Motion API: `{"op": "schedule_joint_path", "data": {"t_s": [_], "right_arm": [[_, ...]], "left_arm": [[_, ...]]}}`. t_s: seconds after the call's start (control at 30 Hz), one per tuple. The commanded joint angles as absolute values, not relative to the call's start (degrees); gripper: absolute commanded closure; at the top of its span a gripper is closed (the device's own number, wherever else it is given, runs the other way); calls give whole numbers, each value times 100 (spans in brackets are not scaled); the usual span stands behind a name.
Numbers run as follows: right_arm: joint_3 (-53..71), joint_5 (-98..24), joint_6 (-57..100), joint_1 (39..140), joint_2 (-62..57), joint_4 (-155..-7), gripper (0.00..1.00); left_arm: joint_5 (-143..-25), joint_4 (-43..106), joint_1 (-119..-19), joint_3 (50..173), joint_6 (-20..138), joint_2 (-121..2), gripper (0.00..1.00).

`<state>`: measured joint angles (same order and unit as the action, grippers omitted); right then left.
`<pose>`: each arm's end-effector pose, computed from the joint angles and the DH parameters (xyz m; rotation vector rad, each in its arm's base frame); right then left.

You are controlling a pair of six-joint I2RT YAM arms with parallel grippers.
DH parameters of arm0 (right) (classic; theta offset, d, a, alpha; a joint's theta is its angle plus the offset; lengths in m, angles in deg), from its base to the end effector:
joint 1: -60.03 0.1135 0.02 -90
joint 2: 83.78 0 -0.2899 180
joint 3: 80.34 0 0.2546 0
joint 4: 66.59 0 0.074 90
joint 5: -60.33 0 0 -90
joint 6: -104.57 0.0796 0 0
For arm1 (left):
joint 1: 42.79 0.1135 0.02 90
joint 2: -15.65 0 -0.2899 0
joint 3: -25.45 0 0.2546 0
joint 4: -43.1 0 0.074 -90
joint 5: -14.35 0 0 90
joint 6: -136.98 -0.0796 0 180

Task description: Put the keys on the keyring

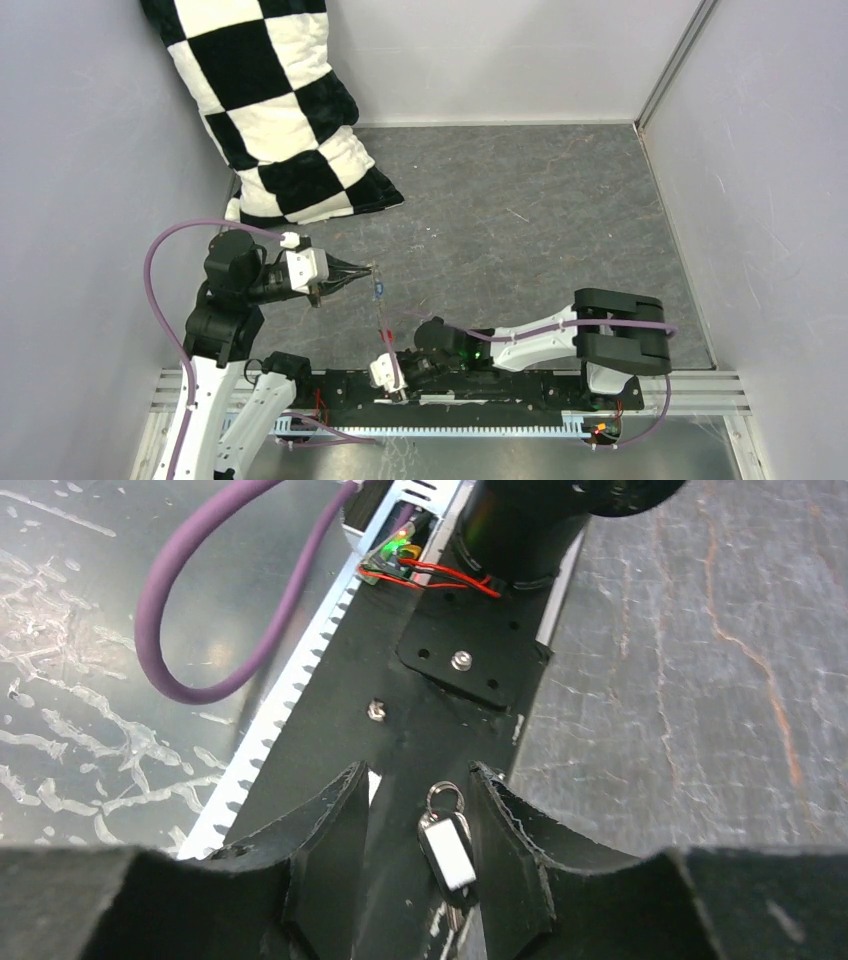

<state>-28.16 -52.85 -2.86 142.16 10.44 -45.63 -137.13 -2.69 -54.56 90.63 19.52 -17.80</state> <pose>0.0193 0.3686 0.1792 -1.7626 1.1104 1.1149 0.0869 -0.0895 0.3800 1.2247 1.2457 -0.7647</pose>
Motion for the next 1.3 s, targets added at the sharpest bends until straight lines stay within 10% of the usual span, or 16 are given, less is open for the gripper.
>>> {"op": "schedule_joint_path", "data": {"t_s": [0.0, 0.87, 1.0, 1.27], "right_arm": [[-2495, -5345, -362, 14339, 1426, -4254, 53], [-2063, -3021, -595, 14259, 2196, -5436, 74], [-2127, -3092, -655, 14081, 2020, -5605, 99], [-2604, -3107, -593, 13501, 1245, -5459, 100]], "left_arm": [[-13668, -327, -5454, 9131, 1993, -1611, 98], [-13654, -453, -5456, 9700, 2203, -1395, 98], [-13625, -523, -5457, 9752, 2177, -1324, 98], [-13610, -496, -5457, 9719, 2233, -1186, 98]]}}
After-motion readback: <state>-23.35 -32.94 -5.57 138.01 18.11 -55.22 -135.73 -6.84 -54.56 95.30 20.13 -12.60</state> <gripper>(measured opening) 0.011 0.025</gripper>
